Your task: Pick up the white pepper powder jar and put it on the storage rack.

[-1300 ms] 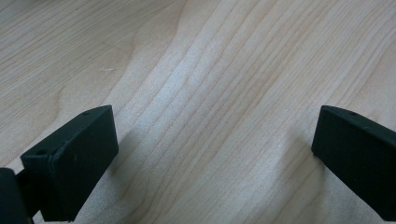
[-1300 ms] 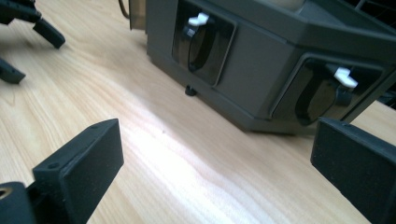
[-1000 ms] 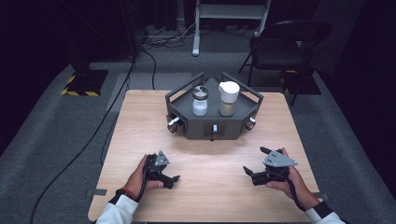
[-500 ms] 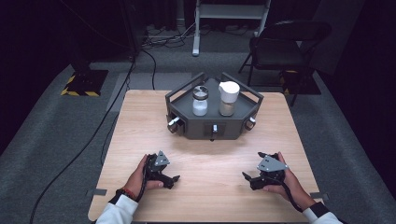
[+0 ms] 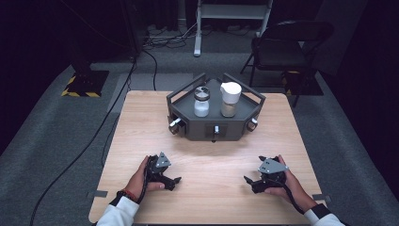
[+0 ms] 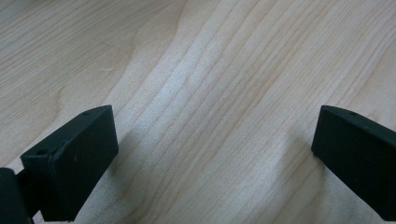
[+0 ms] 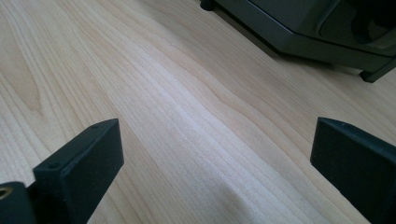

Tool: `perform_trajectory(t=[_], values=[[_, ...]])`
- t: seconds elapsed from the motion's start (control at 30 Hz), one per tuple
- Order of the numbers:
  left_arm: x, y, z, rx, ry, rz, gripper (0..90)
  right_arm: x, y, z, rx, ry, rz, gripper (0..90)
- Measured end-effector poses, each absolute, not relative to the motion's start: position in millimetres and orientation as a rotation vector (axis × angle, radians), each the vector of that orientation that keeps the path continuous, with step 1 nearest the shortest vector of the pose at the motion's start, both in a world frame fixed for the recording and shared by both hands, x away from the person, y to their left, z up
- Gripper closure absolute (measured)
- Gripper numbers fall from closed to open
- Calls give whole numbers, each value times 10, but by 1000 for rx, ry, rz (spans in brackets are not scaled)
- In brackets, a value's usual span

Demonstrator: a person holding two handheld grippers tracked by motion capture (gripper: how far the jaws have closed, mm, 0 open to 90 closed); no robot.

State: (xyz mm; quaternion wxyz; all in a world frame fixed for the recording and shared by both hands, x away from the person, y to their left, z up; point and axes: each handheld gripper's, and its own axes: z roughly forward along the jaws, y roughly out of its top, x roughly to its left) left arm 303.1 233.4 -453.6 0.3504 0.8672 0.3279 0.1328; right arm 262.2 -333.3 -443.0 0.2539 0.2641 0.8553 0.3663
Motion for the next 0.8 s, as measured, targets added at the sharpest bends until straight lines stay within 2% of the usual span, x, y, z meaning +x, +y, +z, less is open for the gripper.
perform_trajectory(t=[0.8], values=[[3030,2334,-4536,2246,849,344,1,2749,-3315,-4482,770,2393,914,22]])
